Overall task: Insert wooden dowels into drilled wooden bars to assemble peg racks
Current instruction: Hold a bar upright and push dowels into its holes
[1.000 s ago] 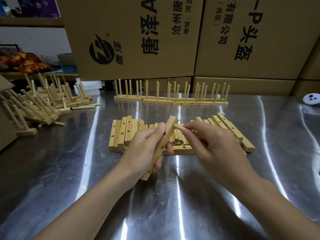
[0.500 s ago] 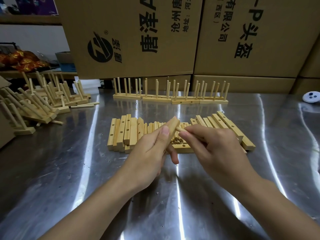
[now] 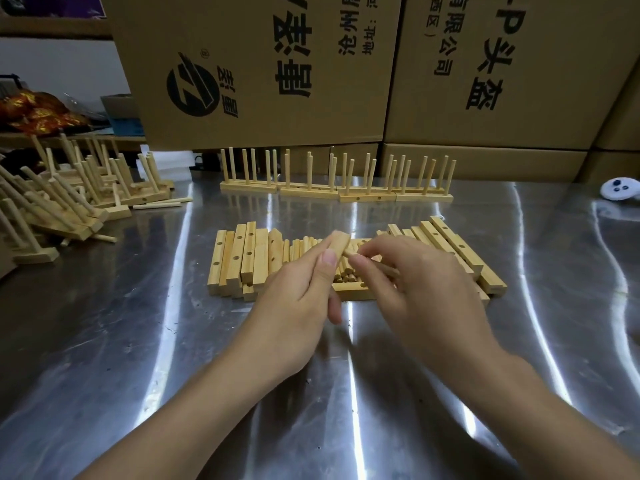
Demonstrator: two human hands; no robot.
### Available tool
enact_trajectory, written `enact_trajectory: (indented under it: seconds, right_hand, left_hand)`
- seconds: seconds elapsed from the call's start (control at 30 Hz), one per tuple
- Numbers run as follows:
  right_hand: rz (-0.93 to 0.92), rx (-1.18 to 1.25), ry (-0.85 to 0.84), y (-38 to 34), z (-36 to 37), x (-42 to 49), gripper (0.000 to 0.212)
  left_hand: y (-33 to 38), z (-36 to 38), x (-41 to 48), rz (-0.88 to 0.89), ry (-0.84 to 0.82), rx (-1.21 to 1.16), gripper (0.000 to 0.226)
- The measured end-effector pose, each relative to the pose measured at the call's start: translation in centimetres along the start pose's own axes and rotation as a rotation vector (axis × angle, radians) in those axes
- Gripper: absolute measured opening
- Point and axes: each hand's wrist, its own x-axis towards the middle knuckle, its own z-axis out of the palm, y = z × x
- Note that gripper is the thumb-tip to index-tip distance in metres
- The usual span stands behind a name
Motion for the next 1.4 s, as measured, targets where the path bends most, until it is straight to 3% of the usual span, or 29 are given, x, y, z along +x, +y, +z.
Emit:
enact_trajectory:
  seconds: [0.07, 0.23, 0.4, 0.5, 0.63, 0.73, 0.87, 0.97, 1.07, 1.17, 1.23, 1.4]
  right_hand:
    - [-0.008, -0.095, 0.029, -0.2, 0.5, -0.2, 0.031]
    - [-0.034, 0.066, -0.017, 0.5, 1.0, 0.0, 0.043]
    - [0.051, 0.248, -0.066, 0.8, 1.2, 0.3, 0.045]
    - [0.182, 0.47, -0.194, 0.9, 1.1, 0.5, 0.048]
    - [0.544, 0.851, -0.388, 1.1, 0.0, 0.8, 0.045]
    - [0.627, 0.925, -0.471, 1.2, -0.6, 0.9, 0.042]
    - [0.528, 0.92, -0.439, 1.3, -0.9, 1.5, 0.042]
    - [0.513, 0.93, -0.304, 1.6, -1.0, 1.9, 0.046]
    - [0.524, 0.786, -0.077, 2.5, -0.7, 2.1, 0.04]
    - [0.31, 0.326, 0.07, 3.6, 0.3, 1.4, 0.025]
    - [0.187, 0.125, 0.046, 3.4, 1.1, 1.0, 0.014]
    - [0.031, -0.057, -0.097, 2.9, 3.2, 0.2, 0.022]
  left_hand:
    - [0.0, 0.3, 0.0, -0.036, -0.007, -0.053, 0.046]
    - [-0.4, 1.0, -0.1, -0.118, 0.003, -0.164, 0.046]
    - [-0.3, 1.6, -0.7, -0.145, -0.003, -0.156, 0.047]
    - [-0.1, 1.6, -0.9, -0.146, -0.012, -0.08, 0.045]
    - [0.1, 1.5, -1.0, -0.094, -0.067, 0.014, 0.036]
    - [0.1, 1.6, -1.1, -0.113, -0.079, 0.018, 0.041]
    - [0.5, 1.2, -0.9, -0.015, -0.026, 0.033, 0.047]
    - [0.6, 0.6, -0.4, 0.028, 0.082, 0.011, 0.05]
    - [0.1, -1.0, 0.9, -0.073, 0.278, -0.206, 0.039]
    - [-0.8, -3.8, 1.9, -0.236, 0.408, -0.488, 0.036]
    - [-1.1, -5.1, 2.2, -0.307, 0.456, -0.671, 0.038]
    - [-1.4, -5.5, 2.7, -0.349, 0.501, -0.854, 0.039]
